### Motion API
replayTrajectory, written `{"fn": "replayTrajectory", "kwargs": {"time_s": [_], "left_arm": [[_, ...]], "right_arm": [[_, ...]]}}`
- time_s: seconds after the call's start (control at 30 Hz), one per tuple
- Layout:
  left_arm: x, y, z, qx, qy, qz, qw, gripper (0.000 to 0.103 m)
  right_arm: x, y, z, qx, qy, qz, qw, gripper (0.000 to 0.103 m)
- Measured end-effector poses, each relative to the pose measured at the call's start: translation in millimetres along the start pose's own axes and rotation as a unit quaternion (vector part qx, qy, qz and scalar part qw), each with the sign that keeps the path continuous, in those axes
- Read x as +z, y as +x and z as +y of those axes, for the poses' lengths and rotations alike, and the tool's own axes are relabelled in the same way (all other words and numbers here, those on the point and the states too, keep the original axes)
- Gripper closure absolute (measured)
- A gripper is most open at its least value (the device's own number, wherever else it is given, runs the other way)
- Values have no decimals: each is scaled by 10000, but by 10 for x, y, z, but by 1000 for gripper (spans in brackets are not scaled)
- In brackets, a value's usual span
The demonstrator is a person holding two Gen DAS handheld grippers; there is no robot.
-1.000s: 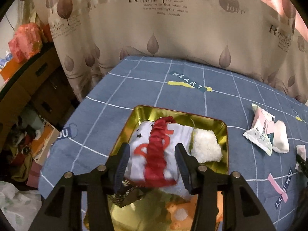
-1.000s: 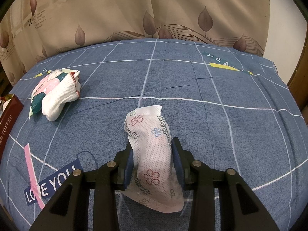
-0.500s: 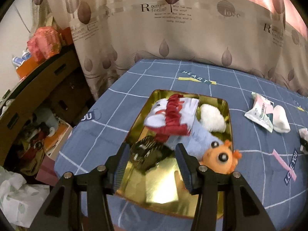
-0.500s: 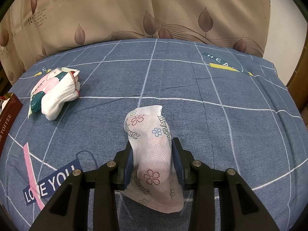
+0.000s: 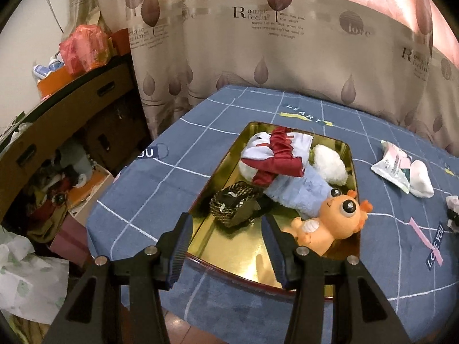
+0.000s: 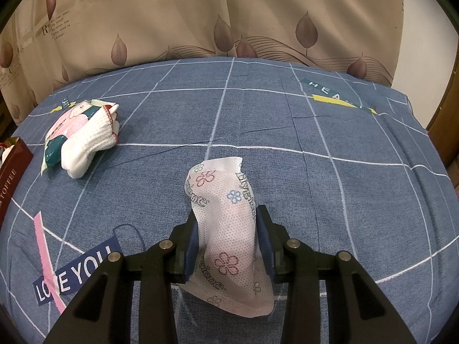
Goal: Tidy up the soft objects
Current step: 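Lift the left gripper away from the tin, then carry the flower-printed tissue pack with the right gripper into the tin and open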
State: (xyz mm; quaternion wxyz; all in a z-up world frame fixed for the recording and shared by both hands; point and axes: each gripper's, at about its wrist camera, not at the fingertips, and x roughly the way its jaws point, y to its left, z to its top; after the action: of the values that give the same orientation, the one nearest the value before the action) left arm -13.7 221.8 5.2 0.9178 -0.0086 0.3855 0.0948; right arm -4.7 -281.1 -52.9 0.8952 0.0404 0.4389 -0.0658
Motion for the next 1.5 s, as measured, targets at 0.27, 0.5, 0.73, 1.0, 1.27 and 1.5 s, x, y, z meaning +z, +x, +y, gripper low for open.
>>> {"fn": "replayTrajectory", "kwargs": {"time_s": [0.27,0.5,0.73,1.0,1.27,1.5], "left_arm": [[3,52,92,-339,-221,117,9991,52],[17,33,164,-239,-380,15,9990,52],[18,49,185,-143,-394,35,9991,52],[6,46,171,-110,-373,69,9992,52],[13,13,191,-11,-376,-35,9993,52],[33,9,292,91,-545,-90,9984,52]], "right_arm": [[3,-9,-26,37,9,-1,10000,68],[15,-27,-14,13,-2,-19,10000,76],[35,-48,104,-3,9,-32,10000,77],[99,-186,381,225,-145,-116,9996,77],[135,-316,973,671,-622,-191,9956,77],[216,-516,1593,1198,-1098,-308,9862,78]]}}
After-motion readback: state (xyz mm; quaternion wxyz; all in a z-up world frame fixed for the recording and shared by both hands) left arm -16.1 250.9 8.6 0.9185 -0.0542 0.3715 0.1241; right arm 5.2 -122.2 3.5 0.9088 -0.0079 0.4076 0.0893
